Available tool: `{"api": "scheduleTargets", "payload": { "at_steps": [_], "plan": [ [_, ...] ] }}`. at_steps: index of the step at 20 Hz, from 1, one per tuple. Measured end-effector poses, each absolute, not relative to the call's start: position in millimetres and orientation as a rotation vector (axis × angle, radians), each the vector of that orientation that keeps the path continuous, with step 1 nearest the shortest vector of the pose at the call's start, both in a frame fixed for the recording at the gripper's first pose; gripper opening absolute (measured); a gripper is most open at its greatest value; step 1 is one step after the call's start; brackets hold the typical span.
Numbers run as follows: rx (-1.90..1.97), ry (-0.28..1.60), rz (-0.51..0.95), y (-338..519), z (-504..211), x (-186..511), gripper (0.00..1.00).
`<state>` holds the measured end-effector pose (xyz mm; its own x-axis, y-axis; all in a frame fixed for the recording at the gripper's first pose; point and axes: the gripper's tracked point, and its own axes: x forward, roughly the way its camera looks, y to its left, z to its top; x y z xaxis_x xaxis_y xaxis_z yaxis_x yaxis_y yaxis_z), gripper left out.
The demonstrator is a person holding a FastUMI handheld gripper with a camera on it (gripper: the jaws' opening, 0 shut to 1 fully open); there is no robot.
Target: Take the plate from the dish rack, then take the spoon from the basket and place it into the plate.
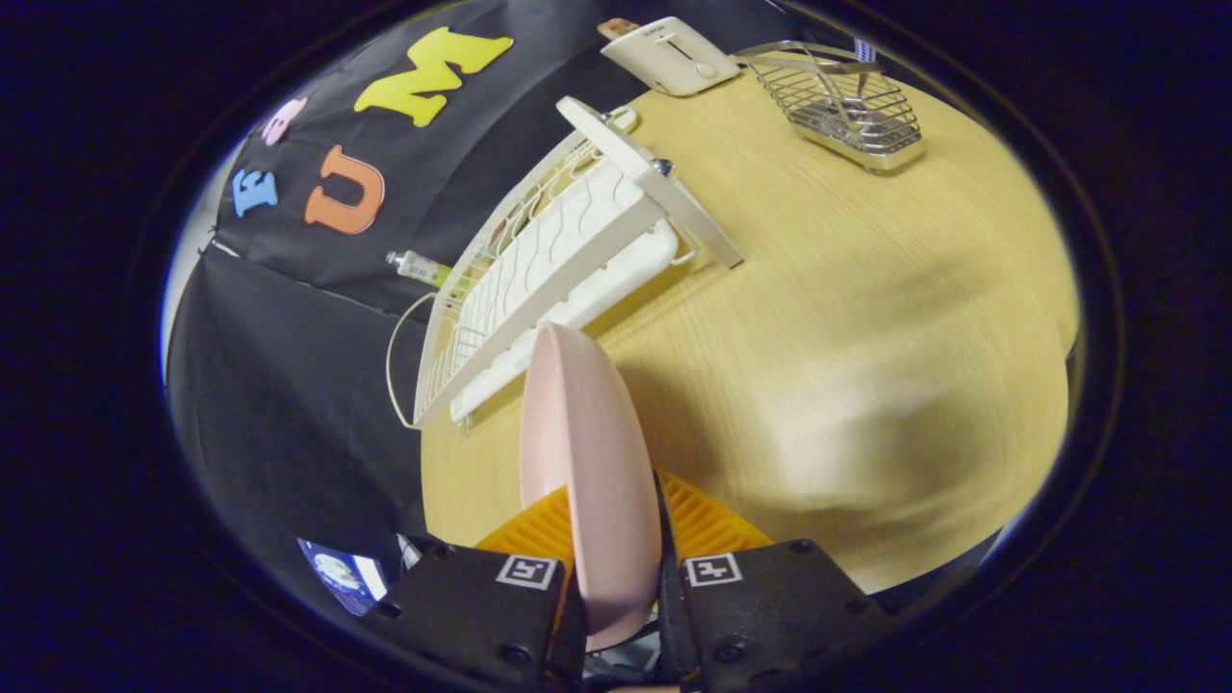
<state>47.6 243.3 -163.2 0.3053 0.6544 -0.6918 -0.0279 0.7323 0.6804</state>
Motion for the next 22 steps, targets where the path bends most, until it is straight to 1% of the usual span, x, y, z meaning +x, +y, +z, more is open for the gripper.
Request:
{"api": "scheduleTargets", "payload": {
  "at_steps": [3, 4, 9, 13, 15, 18, 20, 22],
  "plan": [
    [0.623, 1.188, 0.48, 237.9, -166.8, 49.9, 0.37],
    [0.623, 1.187, 0.473, 237.1, -166.1, 51.0, 0.41],
    [0.608, 1.17, 0.45, 224.3, -164.8, 58.2, 0.45],
    [0.499, 1.055, 0.454, 211.0, -151.8, 70.4, 0.48],
    [0.431, 0.991, 0.462, 197.6, -137.7, 68.8, 0.53],
    [0.323, 0.876, 0.43, 168.2, -122.4, 71.8, 0.68],
    [0.257, 0.792, 0.405, 145.4, -111.7, 77.4, 0.72],
    [0.159, 0.694, 0.348, 114.7, -103.8, 87.2, 0.78]
  ]
}}
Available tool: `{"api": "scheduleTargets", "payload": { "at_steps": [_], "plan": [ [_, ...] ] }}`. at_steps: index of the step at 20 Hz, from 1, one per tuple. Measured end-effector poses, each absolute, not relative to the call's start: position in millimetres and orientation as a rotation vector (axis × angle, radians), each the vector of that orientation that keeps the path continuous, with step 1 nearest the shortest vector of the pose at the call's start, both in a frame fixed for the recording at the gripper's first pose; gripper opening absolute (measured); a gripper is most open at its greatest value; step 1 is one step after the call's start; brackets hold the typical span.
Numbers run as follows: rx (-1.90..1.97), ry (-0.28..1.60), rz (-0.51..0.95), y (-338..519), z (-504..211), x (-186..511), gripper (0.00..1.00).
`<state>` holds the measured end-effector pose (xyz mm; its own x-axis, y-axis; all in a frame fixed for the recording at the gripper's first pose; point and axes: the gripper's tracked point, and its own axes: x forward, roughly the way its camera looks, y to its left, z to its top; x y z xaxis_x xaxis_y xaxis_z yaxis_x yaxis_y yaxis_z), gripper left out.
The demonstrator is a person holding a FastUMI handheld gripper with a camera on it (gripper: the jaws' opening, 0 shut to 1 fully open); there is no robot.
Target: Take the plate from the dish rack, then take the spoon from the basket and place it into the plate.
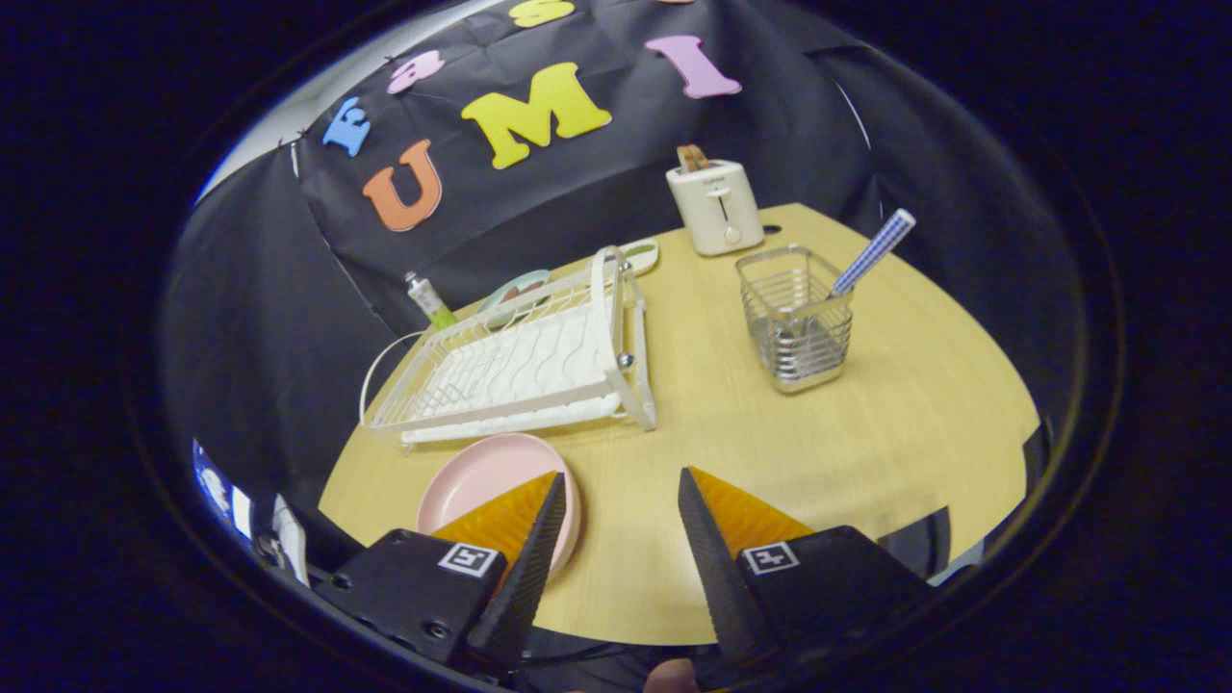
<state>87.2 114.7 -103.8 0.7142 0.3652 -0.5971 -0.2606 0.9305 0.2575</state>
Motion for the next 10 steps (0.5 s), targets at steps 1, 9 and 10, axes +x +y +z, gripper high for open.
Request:
{"api": "scheduleTargets", "payload": {
  "at_steps": [1, 9, 10],
  "plan": [
    [0.108, 0.64, 0.319, 98.4, -97.2, 90.2, 0.81],
    [-0.094, 0.271, 0.151, 7.8, -48.2, 119.8, 0.87],
    [-0.08, 0.244, 0.149, 1.0, -47.7, 127.9, 0.87]
  ]
}}
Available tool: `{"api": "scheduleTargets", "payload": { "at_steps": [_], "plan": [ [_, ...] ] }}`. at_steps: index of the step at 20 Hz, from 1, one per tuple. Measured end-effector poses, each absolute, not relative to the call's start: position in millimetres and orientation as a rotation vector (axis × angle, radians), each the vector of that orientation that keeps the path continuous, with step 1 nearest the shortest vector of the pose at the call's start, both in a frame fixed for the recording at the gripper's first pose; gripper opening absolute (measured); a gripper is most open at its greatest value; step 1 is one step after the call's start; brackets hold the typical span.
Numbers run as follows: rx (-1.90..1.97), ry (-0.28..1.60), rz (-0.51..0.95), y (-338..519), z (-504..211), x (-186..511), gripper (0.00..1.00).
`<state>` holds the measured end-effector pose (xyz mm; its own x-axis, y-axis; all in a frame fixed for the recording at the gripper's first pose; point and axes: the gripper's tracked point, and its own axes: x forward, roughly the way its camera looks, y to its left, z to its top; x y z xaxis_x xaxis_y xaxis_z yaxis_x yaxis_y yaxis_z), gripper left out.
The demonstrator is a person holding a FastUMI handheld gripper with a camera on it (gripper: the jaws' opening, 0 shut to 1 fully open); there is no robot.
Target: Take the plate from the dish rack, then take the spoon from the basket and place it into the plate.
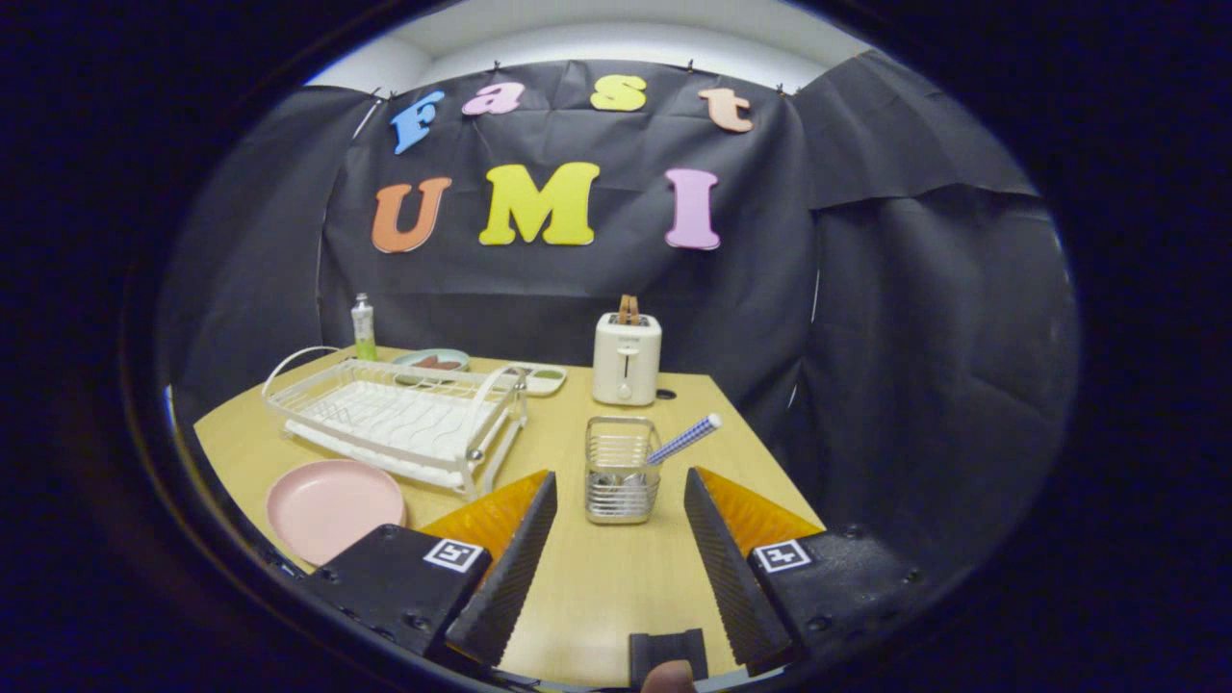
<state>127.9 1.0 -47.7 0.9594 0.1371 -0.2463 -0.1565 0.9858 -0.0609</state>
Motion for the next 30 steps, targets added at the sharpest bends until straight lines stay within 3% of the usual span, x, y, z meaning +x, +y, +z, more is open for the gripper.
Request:
{"api": "scheduleTargets", "payload": {
  "at_steps": [9, 13, 20, 24, 30],
  "plan": [
    [0.047, 0.256, 0.227, -17.3, -75.7, 224.3, 0.88],
    [0.078, 0.291, 0.245, -11.9, -82.5, 243.6, 0.83],
    [0.161, 0.341, 0.28, 4.3, -75.2, 249.4, 0.29],
    [0.188, 0.361, 0.271, 9.7, -62.1, 248.4, 0.16],
    [0.125, 0.277, 0.183, -0.8, -1.3, 226.5, 0.12]
  ]
}}
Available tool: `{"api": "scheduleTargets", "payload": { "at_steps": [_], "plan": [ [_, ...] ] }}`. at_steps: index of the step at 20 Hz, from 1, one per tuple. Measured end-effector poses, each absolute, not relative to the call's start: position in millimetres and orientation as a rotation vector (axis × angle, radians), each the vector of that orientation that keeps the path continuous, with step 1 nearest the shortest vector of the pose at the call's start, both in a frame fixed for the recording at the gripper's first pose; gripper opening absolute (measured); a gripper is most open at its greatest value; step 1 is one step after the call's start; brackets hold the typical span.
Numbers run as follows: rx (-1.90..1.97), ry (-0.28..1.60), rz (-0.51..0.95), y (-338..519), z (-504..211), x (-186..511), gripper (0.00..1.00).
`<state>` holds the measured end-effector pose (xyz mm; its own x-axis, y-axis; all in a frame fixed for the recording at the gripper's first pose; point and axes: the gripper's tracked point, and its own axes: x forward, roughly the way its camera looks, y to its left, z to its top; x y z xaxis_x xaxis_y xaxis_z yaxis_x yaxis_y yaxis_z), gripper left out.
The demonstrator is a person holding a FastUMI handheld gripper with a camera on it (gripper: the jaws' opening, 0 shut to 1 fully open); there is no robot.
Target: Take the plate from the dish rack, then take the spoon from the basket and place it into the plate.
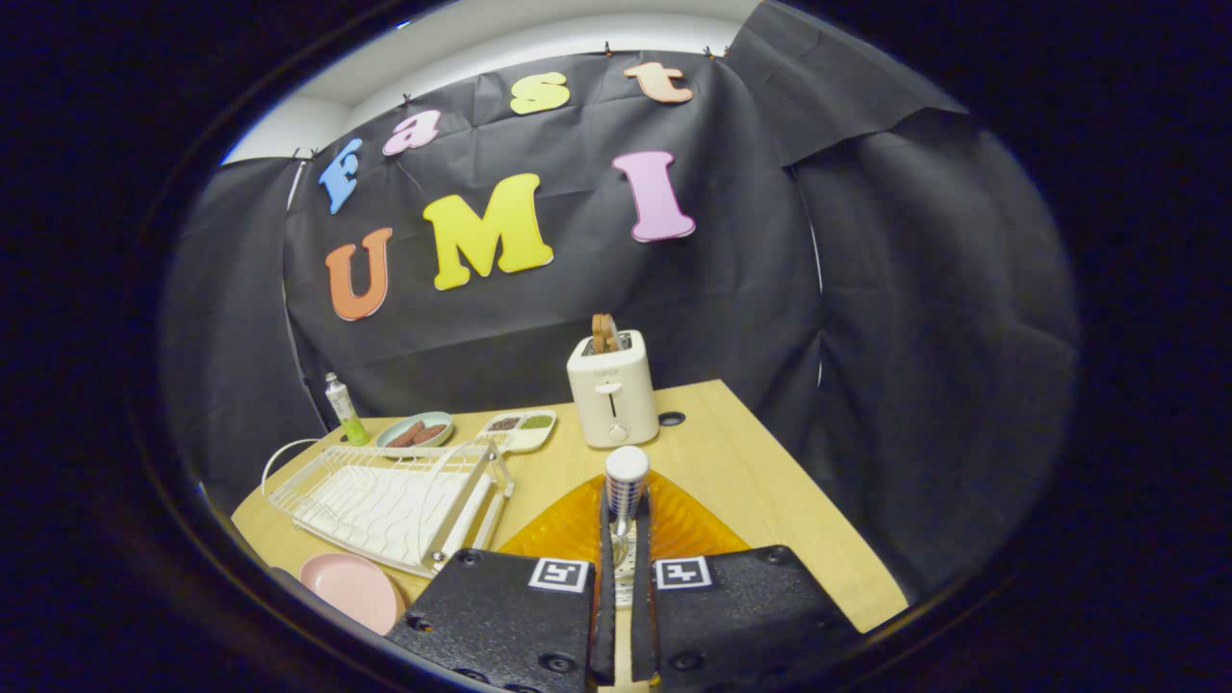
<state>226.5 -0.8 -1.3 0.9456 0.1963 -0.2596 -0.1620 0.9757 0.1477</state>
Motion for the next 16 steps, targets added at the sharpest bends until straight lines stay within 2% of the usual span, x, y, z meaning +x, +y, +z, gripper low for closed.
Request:
{"api": "scheduleTargets", "payload": {
  "at_steps": [4, 7, 16],
  "plan": [
    [0.081, 0.221, 0.201, 19.4, 45.0, 188.9, 0.12],
    [0.045, 0.241, 0.244, 58.6, 54.5, 147.1, 0.12],
    [-0.073, 0.35, 0.431, 213.9, 4.8, 73.5, 0.12]
  ]
}}
